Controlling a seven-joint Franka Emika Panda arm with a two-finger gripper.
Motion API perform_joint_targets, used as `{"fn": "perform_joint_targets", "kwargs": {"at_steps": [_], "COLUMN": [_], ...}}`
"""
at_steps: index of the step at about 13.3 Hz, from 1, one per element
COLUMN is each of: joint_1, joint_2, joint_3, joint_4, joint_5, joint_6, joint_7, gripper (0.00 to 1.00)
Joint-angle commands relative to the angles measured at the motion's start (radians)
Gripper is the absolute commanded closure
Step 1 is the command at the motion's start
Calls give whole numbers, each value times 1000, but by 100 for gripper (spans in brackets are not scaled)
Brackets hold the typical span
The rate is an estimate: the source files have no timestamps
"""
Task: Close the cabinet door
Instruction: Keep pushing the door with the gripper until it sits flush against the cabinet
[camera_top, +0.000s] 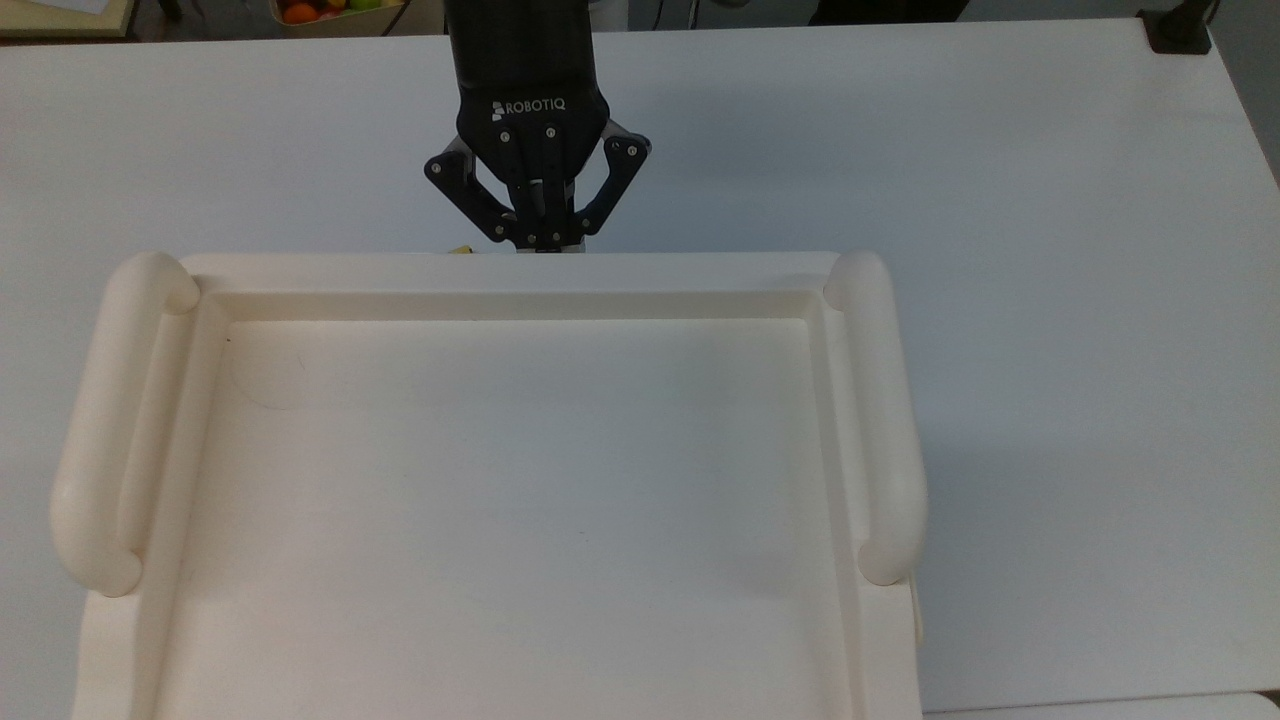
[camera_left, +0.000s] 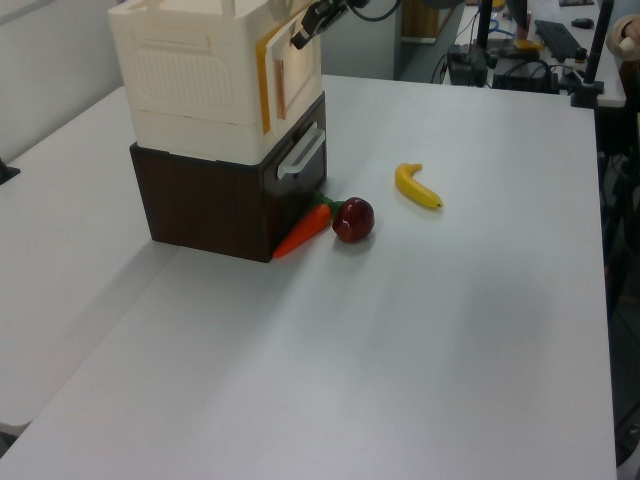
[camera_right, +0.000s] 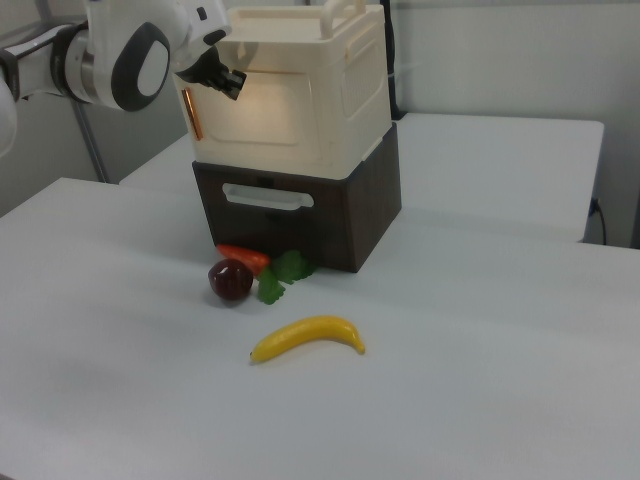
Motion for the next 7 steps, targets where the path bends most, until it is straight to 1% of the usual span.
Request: {"fn": "perform_joint_targets", "kwargs": {"at_steps": [1, 5, 7], "joint_1": [9, 9, 9], "joint_2": [13, 24, 26], "joint_3": [-8, -8, -8], "joint_4": [-12, -10, -15], "joint_5": [-5, -22, -22], "joint_6": [68, 85, 141], "joint_7": [1, 1, 5], "gripper": [100, 100, 100]}}
